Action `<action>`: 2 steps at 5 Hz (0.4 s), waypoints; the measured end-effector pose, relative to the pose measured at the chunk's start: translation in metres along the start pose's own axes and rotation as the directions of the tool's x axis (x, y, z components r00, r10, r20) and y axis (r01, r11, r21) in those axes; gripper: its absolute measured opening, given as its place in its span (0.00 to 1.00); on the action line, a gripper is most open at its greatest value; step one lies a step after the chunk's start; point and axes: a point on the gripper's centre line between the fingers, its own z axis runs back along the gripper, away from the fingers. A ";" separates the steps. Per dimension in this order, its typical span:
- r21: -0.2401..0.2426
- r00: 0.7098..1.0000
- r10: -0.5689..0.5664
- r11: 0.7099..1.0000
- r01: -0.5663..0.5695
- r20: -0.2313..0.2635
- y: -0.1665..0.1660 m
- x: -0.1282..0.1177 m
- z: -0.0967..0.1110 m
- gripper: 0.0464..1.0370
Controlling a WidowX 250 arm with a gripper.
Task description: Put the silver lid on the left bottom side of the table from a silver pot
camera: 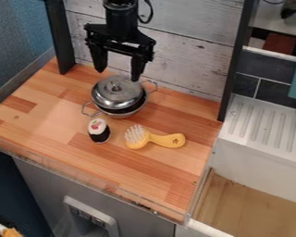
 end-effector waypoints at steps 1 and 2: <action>0.012 1.000 0.022 1.000 -0.022 0.003 0.001 0.014 -0.010 0.96; 0.033 0.999 0.051 0.998 -0.050 -0.012 0.005 0.024 -0.033 0.96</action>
